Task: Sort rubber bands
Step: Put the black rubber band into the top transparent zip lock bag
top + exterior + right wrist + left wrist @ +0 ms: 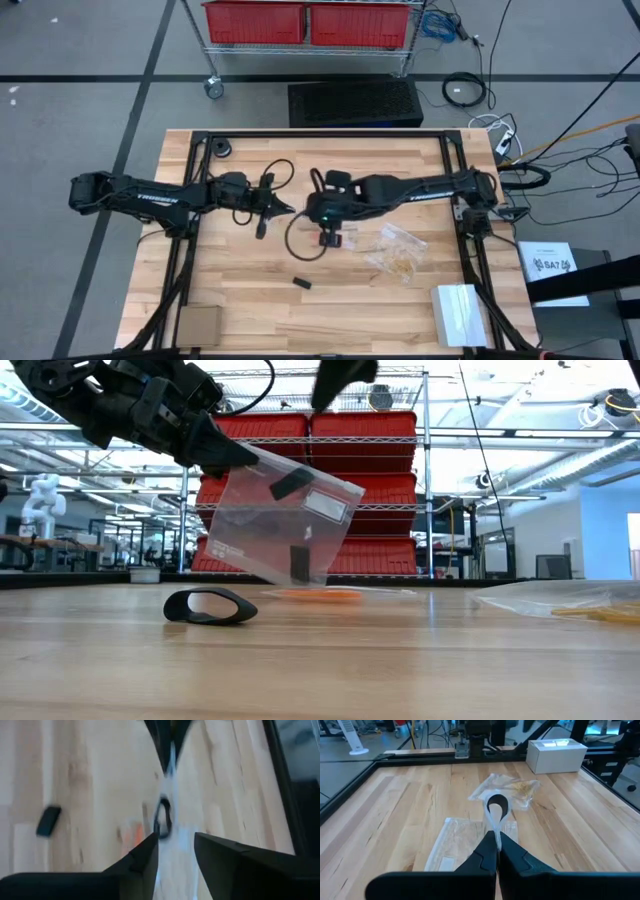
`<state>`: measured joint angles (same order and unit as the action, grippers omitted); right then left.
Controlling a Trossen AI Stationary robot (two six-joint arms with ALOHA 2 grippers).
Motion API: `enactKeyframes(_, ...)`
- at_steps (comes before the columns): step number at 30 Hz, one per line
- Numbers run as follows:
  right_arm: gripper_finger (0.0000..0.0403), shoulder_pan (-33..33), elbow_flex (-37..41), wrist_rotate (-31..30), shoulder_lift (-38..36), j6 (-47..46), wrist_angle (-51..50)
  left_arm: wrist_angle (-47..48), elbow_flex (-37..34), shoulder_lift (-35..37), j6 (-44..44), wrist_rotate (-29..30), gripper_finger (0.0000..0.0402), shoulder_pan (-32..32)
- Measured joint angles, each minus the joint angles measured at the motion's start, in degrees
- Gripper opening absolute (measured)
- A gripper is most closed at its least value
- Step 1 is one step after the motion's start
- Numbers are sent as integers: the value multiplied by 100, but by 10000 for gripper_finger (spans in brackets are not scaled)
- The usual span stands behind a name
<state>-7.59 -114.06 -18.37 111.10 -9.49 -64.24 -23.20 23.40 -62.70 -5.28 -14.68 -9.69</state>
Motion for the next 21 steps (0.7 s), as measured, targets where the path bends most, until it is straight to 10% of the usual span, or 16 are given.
enactKeyframes(8,135,-276,1034,-273,-28,-635,-70,20,0,0,2,0,2,0)
enactKeyframes(21,134,-285,3916,-574,-890,-1017,3315,15,0,0,0,2,2,0)
